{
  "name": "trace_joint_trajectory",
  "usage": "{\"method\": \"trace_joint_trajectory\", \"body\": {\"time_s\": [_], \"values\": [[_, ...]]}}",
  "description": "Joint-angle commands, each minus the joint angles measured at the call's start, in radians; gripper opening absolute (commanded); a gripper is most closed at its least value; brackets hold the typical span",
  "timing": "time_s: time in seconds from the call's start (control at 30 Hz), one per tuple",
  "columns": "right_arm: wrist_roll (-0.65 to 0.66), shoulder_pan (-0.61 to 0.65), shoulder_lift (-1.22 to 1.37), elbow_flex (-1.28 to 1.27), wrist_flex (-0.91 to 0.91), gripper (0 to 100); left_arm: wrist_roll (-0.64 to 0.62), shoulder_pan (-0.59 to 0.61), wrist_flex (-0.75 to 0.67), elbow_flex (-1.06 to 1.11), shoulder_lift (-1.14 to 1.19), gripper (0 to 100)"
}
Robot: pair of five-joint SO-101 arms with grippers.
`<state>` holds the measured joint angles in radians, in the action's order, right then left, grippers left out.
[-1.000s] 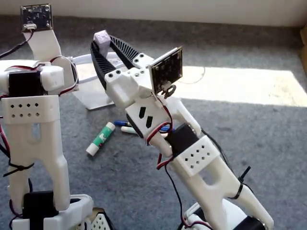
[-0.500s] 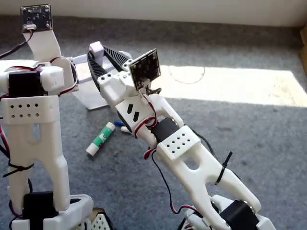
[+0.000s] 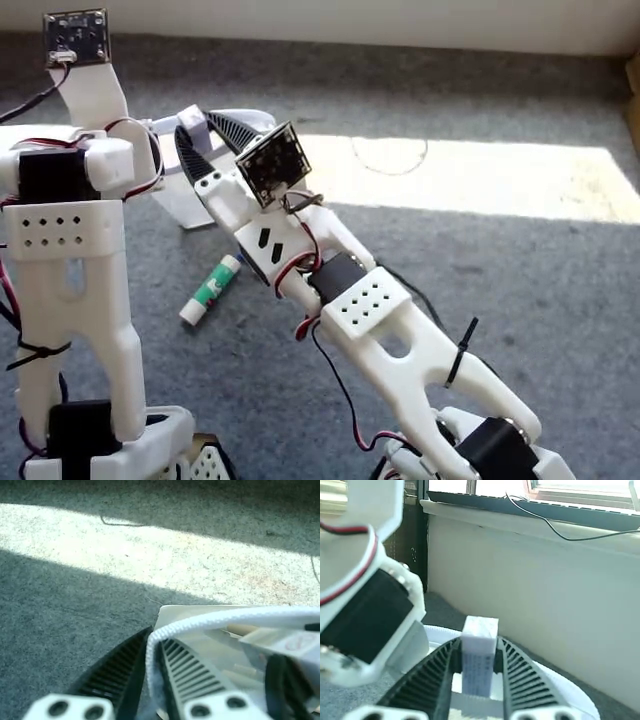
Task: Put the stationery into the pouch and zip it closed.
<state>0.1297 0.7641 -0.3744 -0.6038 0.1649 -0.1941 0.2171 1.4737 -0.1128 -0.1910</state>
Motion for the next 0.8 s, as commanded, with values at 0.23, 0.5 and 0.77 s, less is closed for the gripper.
{"method": "trace_joint_trajectory", "body": {"time_s": [0.23,0.5,0.77], "values": [[0.009,0.001,-0.07,-0.018,0.012,17.7,0.011,0.016,-0.006,0.028,0.013,1],[0.005,-0.101,-0.364,-0.038,-0.185,17.7,0.011,0.016,-0.006,0.028,0.013,1],[0.005,-0.217,-0.507,0.039,-0.453,17.7,0.011,0.051,-0.006,0.025,0.013,1]]}}
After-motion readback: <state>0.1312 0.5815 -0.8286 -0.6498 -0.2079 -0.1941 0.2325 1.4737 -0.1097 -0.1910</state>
